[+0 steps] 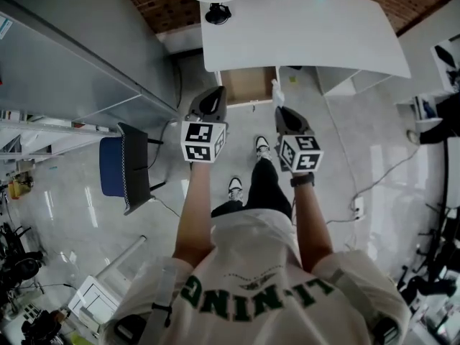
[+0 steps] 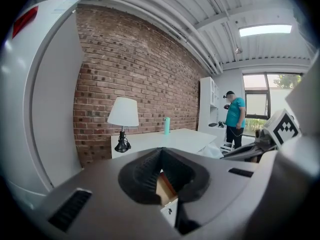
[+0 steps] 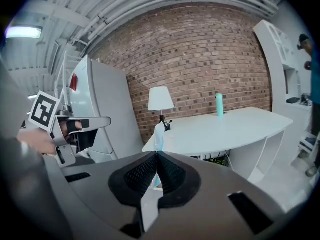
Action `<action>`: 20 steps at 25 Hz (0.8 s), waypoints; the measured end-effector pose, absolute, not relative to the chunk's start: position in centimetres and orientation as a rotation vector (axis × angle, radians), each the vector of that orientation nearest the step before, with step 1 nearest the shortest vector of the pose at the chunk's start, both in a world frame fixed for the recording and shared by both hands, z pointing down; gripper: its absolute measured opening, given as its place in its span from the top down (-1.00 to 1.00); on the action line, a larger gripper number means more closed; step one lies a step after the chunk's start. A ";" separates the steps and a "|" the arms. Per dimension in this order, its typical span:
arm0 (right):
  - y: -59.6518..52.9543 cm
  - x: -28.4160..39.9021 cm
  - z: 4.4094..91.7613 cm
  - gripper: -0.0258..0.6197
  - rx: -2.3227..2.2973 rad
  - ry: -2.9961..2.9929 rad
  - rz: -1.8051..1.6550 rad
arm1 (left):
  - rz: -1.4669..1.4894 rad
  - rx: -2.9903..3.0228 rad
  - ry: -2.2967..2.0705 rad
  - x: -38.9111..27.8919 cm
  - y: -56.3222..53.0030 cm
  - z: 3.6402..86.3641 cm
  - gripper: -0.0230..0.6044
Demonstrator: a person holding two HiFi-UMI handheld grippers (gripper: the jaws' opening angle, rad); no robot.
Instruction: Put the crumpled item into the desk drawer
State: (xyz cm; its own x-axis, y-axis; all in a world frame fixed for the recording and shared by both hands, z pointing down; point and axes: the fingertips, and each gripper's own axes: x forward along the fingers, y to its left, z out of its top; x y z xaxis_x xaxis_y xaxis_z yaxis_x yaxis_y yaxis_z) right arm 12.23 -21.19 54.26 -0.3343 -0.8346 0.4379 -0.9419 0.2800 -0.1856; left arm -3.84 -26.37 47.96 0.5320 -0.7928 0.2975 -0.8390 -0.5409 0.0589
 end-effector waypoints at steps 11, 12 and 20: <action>-25.1 11.5 61.4 0.91 1.468 -2.257 0.624 | 0.424 2.466 -1.393 -3.7 -29.6 55.5 0.93; -25.5 11.7 62.0 0.91 1.456 -2.251 0.626 | 0.423 2.452 -1.399 -3.8 -29.9 56.0 0.93; -28.9 12.2 67.2 0.91 1.334 -2.216 0.589 | 0.448 2.421 -1.376 -3.5 -31.9 59.8 0.93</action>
State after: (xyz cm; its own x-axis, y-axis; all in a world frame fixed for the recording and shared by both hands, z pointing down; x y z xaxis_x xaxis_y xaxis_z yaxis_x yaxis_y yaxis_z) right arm 12.25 -28.92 67.20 -0.4067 -0.6866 0.6026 -0.8952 0.4311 -0.1130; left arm -3.50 -31.87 59.80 0.4870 -0.7659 0.4198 -0.8662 -0.4850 0.1200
